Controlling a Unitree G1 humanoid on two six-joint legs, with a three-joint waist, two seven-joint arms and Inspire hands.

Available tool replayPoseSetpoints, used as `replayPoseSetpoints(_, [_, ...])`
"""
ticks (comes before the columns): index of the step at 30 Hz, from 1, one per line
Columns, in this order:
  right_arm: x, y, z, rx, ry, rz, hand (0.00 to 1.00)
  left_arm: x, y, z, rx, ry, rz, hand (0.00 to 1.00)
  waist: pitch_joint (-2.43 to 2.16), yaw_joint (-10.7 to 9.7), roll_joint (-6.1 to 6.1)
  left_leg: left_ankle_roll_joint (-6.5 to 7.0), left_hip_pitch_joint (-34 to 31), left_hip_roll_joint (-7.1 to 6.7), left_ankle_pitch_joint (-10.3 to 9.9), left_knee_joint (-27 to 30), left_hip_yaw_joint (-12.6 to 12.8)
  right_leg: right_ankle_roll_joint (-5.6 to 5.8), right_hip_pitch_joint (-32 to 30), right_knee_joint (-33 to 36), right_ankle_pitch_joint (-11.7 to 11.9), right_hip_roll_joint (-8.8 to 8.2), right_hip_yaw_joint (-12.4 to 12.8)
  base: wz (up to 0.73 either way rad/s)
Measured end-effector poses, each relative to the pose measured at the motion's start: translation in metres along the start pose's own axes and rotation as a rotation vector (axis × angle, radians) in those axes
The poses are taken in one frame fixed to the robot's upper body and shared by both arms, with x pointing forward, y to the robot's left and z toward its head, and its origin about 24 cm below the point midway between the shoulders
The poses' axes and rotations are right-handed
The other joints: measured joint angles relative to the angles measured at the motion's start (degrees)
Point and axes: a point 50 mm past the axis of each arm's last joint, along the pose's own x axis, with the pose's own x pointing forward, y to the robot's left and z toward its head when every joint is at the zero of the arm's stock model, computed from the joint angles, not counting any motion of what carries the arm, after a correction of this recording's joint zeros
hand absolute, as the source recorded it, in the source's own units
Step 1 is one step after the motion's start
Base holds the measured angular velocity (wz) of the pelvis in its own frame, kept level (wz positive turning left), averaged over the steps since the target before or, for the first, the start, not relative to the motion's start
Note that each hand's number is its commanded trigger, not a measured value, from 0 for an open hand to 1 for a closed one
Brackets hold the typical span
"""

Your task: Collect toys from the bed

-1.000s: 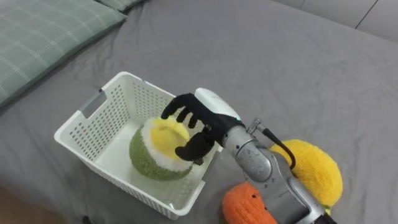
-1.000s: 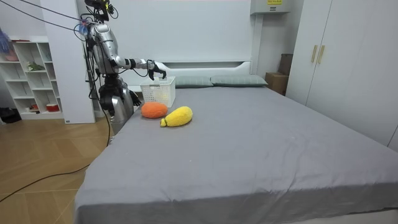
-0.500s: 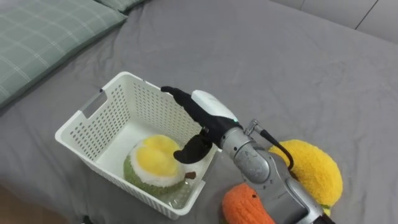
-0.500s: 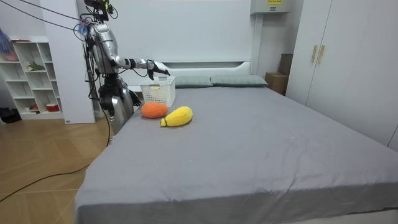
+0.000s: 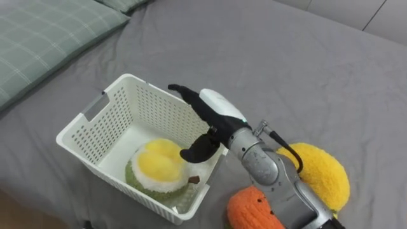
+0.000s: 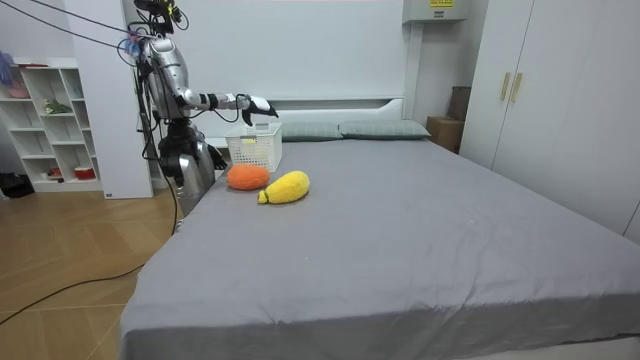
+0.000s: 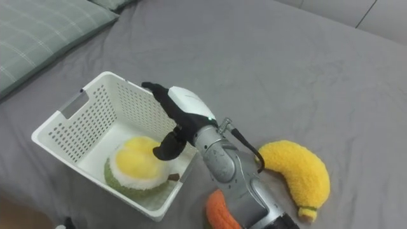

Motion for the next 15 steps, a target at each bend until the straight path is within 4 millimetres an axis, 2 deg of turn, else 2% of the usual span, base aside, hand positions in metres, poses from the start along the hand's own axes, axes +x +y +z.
replayPoseSetpoints(3, [-0.001,-0.008,-0.004,0.005,0.01,-0.058,0.0,-0.001,-0.001,-0.003,-0.003,0.007,0.008,0.0,0.01,-0.4,0.01,0.0,0.4,0.05,0.0,-0.1,0.4,0.03,0.1,0.0,0.0,0.09,0.7,-0.06])
replayPoseSetpoints(6, [-0.004,-0.014,-0.011,0.038,0.026,-0.077,0.0,-0.003,-0.004,-0.01,-0.012,0.027,0.009,0.0,0.07,-1.9,0.01,0.02,0.9,-0.01,0.0,-0.2,0.4,0.1,0.7,0.0,0.1,0.15,0.8,0.0])
replayPoseSetpoints(8, [-0.006,-0.023,-0.018,0.073,0.048,-0.133,0.0,-0.004,-0.004,-0.015,-0.026,0.047,0.016,0.0,0.01,-3.4,-0.08,0.02,1.0,0.05,0.0,-0.2,0.4,0.1,0.8,0.0,0.1,0.16,1.0,0.0])
replayPoseSetpoints(12, [-0.015,-0.042,-0.033,0.094,0.093,-0.256,0.0,-0.006,-0.004,-0.024,-0.044,0.08,0.022,0.0,-0.02,-5.0,-0.11,0.03,1.0,0.07,0.0,-0.2,0.6,0.1,0.8,0.0,0.1,0.14,1.2,-0.01])
replayPoseSetpoints(15, [-0.027,-0.054,-0.05,0.118,0.143,-0.34,0.0,-0.007,-0.004,-0.03,-0.057,0.098,0.026,0.0,-0.33,-6.4,-0.5,0.03,1.2,0.05,0.0,-0.1,1.1,0.11,0.8,0.0,0.1,0.15,1.4,-0.03])
